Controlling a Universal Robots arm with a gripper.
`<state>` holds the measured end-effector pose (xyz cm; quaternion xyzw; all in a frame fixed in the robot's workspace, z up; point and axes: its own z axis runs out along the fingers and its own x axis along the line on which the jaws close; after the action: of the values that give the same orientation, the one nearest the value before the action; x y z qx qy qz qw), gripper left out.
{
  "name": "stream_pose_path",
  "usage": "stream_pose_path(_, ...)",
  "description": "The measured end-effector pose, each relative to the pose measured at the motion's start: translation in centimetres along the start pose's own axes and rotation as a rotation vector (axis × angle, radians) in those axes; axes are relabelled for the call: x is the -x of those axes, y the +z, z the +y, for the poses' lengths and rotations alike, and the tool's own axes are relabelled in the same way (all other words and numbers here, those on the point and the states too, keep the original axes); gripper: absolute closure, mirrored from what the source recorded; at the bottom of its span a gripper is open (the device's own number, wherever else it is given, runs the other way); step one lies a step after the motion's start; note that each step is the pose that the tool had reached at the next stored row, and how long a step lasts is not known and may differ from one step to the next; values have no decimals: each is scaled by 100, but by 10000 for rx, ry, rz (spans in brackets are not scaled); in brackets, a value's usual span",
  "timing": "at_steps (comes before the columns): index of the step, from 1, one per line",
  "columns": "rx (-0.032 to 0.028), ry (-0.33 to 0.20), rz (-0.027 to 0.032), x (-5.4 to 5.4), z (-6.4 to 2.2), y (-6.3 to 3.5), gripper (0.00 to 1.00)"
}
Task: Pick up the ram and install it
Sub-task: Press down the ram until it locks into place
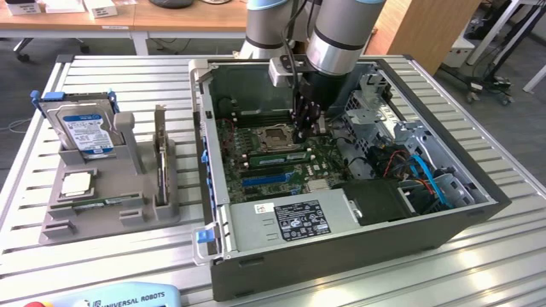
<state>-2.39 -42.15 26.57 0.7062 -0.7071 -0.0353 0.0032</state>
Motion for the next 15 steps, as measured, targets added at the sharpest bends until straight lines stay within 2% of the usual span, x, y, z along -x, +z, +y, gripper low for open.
stream_pose_path(3,1,-1,-15,0,-38,2,90)
stream_pose_path(9,0,-3,-39,1,-246,-2,90)
stream_pose_path(13,1,-2,-38,0,-320,-5,90)
stream_pose_path(15,0,-2,-39,0,-325,-5,90)
